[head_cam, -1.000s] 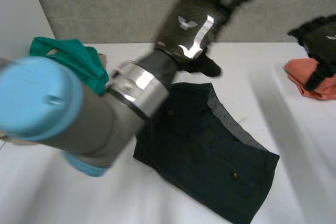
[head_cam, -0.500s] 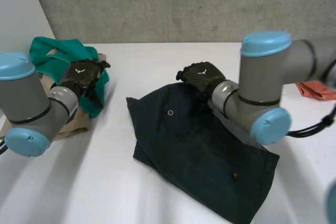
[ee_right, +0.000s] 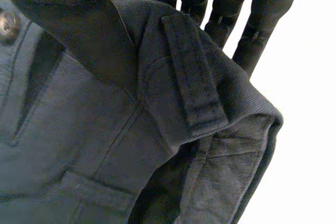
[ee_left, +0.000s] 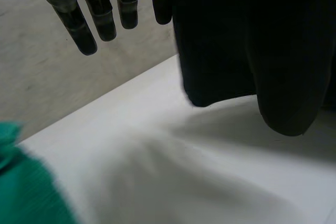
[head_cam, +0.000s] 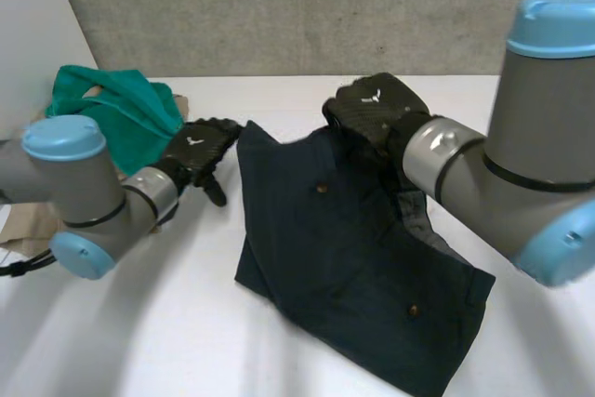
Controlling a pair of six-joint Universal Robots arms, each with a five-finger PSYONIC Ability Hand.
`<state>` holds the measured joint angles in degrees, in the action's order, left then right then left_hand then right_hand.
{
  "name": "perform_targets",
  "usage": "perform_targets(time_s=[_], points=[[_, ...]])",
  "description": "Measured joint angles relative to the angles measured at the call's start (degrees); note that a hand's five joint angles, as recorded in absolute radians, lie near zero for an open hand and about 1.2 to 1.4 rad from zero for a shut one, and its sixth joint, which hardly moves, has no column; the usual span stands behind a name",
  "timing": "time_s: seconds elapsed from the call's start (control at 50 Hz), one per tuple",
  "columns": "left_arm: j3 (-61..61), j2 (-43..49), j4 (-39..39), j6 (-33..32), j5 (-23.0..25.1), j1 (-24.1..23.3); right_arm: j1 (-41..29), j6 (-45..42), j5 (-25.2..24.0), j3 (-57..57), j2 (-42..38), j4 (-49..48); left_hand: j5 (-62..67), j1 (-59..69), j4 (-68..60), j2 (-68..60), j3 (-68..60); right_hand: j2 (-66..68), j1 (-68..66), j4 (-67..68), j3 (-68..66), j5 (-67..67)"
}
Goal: Fold the laundry.
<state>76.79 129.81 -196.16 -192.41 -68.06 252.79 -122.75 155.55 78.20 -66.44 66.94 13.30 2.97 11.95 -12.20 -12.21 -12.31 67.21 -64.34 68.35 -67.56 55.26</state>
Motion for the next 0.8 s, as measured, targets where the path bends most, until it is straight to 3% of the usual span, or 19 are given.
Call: perform_targets(time_s=[0.12, 0.26, 0.28, 0.32, 0.4, 0.44, 0.58, 0.7, 0.8], points=[[-0.5, 0.2, -1.5, 2.5, 2.5, -4.8, 0.0, -2.4, -1.3, -6.3, 7.1, 4.4, 0.0, 0.0, 0.0, 0.0, 0.0, 0.0, 0.0, 0.0, 0.0, 0.0], [-0.2, -0.4, -2.1, 3.8, 2.7, -6.9, 0.4, -4.1, -4.0, -8.6, 13.5, 8.6, 2.0, 2.9, -2.2, -2.6, -2.1, 0.0, 0.0, 0.2, 0.0, 0.0], [0.0, -0.5, -2.0, 4.0, 2.8, -7.1, 0.5, -4.4, -4.4, -8.7, 14.6, 9.2, 12.1, 14.7, -12.6, -13.1, -12.3, 0.0, 0.0, 0.2, 0.0, 0.0], [0.4, -0.8, -1.9, 4.1, 3.1, -7.3, 0.6, -4.9, -5.2, -8.7, 16.5, 10.2, 18.6, 22.0, -19.3, -20.1, -19.0, 0.0, 0.0, 0.2, 0.0, 0.0], [1.8, -2.0, -1.7, 4.8, 4.5, -7.9, 0.7, -5.5, -6.2, -8.4, 19.1, 12.1, 48.6, 52.0, -49.7, -49.7, -49.2, 0.0, 0.0, 0.2, 0.0, 0.0], [2.7, -3.3, -1.7, 5.6, 5.5, -8.1, 0.8, -5.7, -6.6, -8.0, 20.2, 13.4, 53.0, 53.7, -55.6, -55.4, -55.0, 0.0, 0.0, 0.2, 0.0, 0.0], [2.5, -7.0, -1.9, 7.3, 6.3, -8.0, 3.8, -8.4, -6.6, -6.5, 20.5, 16.5, 53.1, 53.7, -56.3, -56.2, -55.8, 0.0, 0.0, 0.2, 0.0, 0.0], [-3.9, -8.0, -2.6, 7.4, 1.2, -7.4, 7.3, -13.1, -4.0, -2.6, 14.6, 14.8, 53.0, 53.7, -56.3, -56.2, -55.8, 0.0, 0.0, 0.2, 0.0, 0.0], [-13.7, -7.3, -6.6, 7.1, -6.9, -7.3, 7.8, -14.3, 1.7, 5.8, 7.4, 5.0, 53.0, 53.7, -56.4, -56.3, -55.8, 0.0, 0.0, 0.3, 0.0, 0.0]])
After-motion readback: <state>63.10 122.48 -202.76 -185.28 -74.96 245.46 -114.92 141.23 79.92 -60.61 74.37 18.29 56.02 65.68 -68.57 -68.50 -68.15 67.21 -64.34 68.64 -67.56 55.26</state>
